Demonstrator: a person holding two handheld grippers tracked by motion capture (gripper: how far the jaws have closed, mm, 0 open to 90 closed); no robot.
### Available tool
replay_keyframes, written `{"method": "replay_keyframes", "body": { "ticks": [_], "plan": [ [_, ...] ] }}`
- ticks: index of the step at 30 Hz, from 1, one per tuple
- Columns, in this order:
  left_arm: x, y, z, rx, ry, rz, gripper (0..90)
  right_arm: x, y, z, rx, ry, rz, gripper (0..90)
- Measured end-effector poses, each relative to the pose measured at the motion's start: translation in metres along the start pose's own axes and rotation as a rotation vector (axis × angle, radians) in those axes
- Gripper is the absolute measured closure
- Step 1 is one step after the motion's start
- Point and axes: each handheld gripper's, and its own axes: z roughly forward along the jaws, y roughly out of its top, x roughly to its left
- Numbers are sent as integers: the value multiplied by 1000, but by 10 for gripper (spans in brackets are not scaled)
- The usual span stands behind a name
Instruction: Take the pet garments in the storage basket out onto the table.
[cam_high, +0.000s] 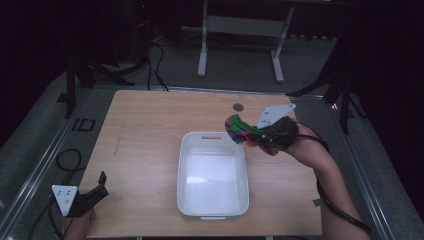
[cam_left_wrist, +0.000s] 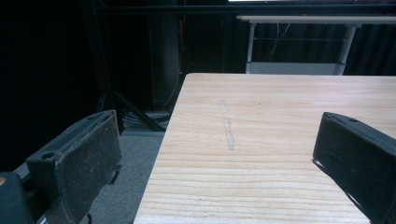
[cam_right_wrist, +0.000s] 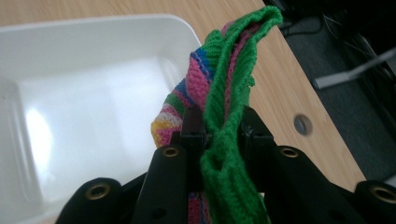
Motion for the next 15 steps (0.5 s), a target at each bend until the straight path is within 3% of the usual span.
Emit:
{"method": "replay_keyframes", "body": {
  "ticks": [8,15],
  "plan": [
    [0,0,0,2,-1,4,14,-16,-34,-11,40,-37,73,753],
    [0,0,0,2,0,2,14,-26,-62,-1,76,-58,129,752]
  ]
}}
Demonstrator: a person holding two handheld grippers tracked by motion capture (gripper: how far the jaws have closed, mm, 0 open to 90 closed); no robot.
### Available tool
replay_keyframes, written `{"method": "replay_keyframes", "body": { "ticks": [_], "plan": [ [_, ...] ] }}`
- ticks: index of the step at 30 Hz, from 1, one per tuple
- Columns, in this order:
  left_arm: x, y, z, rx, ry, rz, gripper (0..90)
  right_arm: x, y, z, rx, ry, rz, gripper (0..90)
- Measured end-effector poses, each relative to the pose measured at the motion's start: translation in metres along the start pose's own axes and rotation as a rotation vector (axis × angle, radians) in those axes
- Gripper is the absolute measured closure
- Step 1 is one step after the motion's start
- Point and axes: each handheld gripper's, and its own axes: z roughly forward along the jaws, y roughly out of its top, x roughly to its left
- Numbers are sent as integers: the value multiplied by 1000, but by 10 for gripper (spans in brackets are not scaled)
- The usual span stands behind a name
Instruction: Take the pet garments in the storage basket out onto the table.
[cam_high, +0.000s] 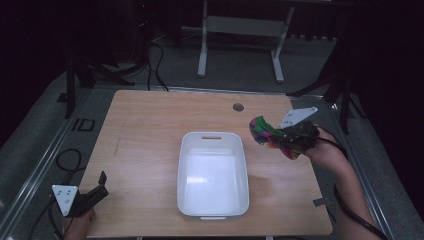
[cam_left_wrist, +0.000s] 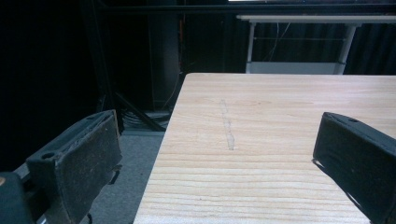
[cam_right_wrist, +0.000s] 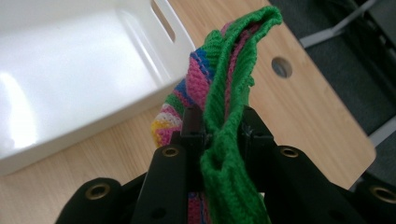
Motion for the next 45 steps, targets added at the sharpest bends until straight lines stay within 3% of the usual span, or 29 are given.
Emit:
{"method": "replay_keyframes", "body": {
  "ticks": [18,25,29,30,34,39,41,45],
  "plan": [
    [0,0,0,-3,-5,0,14,-14,-61,96,130,-35,145,751],
    [0,0,0,-1,-6,2,14,-8,-73,123,159,-50,173,747],
    [0,0,0,-3,-5,-4,14,0,-81,141,198,-5,192,732],
    [0,0,0,-2,-6,-1,14,4,-83,146,198,-8,176,724],
    [0,0,0,-1,-5,-3,14,9,-84,145,168,-33,189,665],
    [0,0,0,-2,-5,-3,14,10,-80,135,157,-13,182,536],
    [0,0,0,-3,-3,-4,14,10,-78,129,136,12,189,476],
    [0,0,0,-5,-3,-4,14,10,-75,111,66,0,214,379]
  ]
}}
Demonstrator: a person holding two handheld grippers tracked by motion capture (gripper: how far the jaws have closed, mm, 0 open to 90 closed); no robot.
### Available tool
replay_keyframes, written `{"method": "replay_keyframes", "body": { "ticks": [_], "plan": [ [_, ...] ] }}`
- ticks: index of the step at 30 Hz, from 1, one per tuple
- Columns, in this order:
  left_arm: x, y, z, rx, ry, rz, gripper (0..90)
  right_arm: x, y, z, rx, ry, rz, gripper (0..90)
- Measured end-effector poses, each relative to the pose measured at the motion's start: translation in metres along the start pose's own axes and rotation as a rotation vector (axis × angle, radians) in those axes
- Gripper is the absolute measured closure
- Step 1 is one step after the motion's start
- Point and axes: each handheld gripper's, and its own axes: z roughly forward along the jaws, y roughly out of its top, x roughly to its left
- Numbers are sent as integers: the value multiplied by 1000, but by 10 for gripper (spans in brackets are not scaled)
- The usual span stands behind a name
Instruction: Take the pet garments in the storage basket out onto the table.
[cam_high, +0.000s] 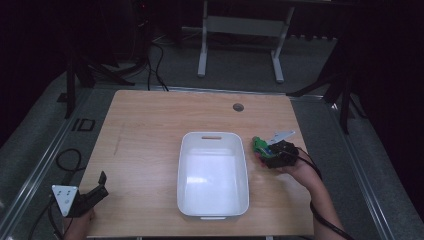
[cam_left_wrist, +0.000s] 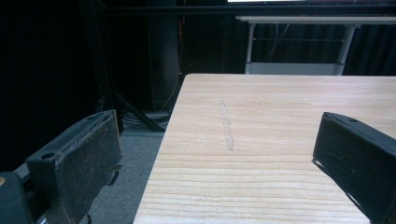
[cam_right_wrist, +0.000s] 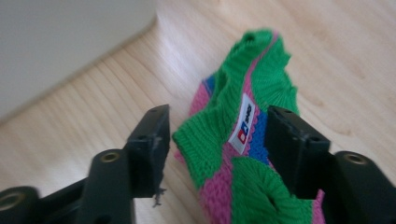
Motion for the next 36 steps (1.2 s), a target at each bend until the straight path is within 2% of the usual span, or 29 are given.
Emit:
{"method": "replay_keyframes", "body": {
  "ticks": [6,8,12,14,17,19,21,26,28,30,36],
  "plan": [
    [0,0,0,0,0,-2,14,-1,-10,-26,-110,-11,73,282],
    [0,0,0,1,0,-2,14,-2,-17,-32,-144,-32,96,273],
    [0,0,0,1,1,-2,14,-6,-32,-38,-197,-19,174,187],
    [0,0,0,1,1,-2,14,-7,-41,-40,-205,-1,188,118],
    [0,0,0,1,0,-3,14,-8,-54,-43,-237,-16,238,128],
    [0,0,0,1,0,-3,14,-10,-64,-45,-284,-18,258,128],
    [0,0,0,0,0,-3,14,-10,-75,-45,-338,-50,270,127],
    [0,0,0,2,-1,-6,14,-9,-100,-46,-411,-91,332,115],
    [0,0,0,2,-1,-5,14,-8,-110,-46,-419,-113,358,116],
    [0,0,0,2,-1,-5,14,-8,-118,-44,-403,-122,376,116],
    [1,0,0,5,-1,-6,14,3,-141,-44,-373,-187,390,117]
  ]
}}
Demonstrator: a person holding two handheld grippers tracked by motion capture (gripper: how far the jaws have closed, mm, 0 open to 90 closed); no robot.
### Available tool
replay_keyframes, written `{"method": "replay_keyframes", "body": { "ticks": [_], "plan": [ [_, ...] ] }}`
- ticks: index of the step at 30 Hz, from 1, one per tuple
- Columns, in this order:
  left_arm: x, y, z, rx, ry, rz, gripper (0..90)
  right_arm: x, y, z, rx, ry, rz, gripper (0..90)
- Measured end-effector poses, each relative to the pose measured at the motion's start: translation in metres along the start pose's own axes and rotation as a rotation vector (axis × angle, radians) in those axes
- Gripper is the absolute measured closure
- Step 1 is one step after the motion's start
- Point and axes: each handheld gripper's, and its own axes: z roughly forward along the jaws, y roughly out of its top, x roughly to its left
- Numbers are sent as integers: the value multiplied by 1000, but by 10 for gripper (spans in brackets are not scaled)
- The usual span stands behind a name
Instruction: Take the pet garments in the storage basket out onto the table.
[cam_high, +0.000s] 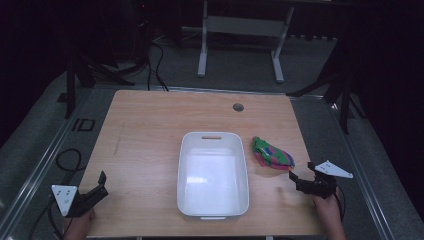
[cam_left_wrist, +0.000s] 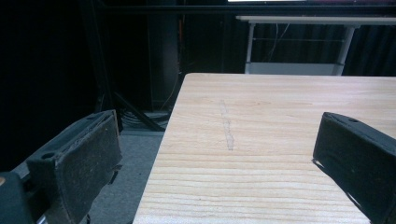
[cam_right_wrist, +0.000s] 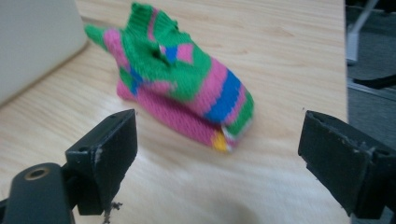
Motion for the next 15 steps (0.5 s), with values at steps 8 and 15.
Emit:
{"method": "replay_keyframes", "body": {
  "ticks": [8,15],
  "plan": [
    [0,0,0,0,0,0,14,6,-21,-11,-14,-92,27,122],
    [0,0,0,-1,1,0,14,11,-34,-22,-63,-179,43,127]
  ]
}}
